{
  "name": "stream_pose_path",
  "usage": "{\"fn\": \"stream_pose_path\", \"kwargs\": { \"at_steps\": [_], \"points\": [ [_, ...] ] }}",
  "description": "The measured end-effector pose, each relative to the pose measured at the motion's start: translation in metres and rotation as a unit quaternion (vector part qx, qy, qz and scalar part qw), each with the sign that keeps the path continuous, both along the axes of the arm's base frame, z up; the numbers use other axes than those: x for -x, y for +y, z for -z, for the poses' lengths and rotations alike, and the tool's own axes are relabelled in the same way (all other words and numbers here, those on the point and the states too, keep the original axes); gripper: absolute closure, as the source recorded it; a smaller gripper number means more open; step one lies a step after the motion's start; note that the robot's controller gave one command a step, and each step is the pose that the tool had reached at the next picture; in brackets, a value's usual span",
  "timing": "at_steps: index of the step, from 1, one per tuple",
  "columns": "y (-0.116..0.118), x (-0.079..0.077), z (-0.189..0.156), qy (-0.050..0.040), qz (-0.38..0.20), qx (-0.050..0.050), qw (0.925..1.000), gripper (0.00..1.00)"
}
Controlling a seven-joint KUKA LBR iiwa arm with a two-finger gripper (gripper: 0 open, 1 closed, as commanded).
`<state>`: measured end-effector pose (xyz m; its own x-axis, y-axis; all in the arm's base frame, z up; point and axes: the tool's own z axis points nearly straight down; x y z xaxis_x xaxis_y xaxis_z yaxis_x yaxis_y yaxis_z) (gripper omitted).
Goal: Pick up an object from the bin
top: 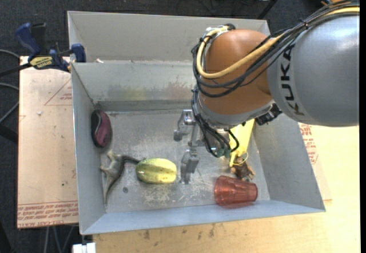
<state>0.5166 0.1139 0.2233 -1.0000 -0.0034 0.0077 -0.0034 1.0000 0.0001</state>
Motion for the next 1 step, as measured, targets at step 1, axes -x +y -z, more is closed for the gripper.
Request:
{"fn": "stream_pose_path", "kwargs": {
  "at_steps": [1],
  "points": [
    [-0.0007,-0.0017,-0.0043,-0.004,0.002,-0.001,1.0,0.0]
  ]
}}
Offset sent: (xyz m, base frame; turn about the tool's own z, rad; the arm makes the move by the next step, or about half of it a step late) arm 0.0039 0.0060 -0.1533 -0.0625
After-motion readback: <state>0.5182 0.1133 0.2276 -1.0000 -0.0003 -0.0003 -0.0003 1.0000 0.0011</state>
